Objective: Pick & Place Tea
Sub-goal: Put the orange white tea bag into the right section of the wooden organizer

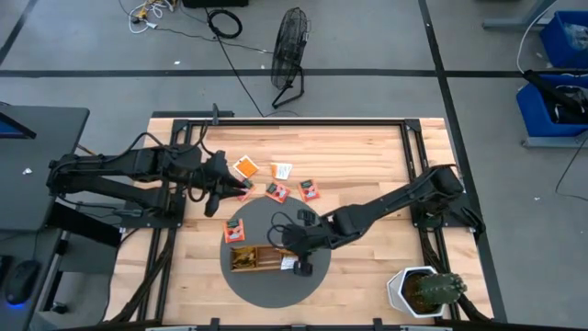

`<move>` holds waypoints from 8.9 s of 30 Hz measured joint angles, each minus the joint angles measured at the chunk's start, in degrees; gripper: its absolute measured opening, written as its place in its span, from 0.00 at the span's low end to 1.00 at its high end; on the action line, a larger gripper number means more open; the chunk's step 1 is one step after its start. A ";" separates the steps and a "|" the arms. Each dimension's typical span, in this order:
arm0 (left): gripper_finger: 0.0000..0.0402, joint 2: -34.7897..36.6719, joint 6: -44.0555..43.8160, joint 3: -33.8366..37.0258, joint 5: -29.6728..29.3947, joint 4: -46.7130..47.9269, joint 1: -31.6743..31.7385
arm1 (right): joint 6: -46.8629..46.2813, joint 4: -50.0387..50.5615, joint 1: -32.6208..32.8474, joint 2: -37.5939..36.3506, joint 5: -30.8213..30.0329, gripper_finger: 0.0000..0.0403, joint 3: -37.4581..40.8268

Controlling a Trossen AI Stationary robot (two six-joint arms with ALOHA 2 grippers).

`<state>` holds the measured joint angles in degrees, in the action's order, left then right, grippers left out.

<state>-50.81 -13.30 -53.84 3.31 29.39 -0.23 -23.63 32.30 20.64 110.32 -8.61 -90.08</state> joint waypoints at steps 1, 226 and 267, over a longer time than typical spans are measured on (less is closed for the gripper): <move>0.22 0.00 -0.02 0.00 -0.02 -0.02 0.00 | 0.79 -1.73 0.23 -0.35 0.00 0.00 0.97; 0.01 -9.86 18.22 1.25 -44.83 1.12 2.59 | 8.28 -2.30 -31.05 -12.28 20.70 0.41 -9.82; 0.00 -9.98 37.05 1.25 -49.09 -9.67 -2.64 | 14.33 -1.83 -29.79 -3.53 5.64 0.41 -19.02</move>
<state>-60.79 23.75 -52.60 -45.78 19.72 -2.87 -9.30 30.47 -9.15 106.78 -2.97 -109.10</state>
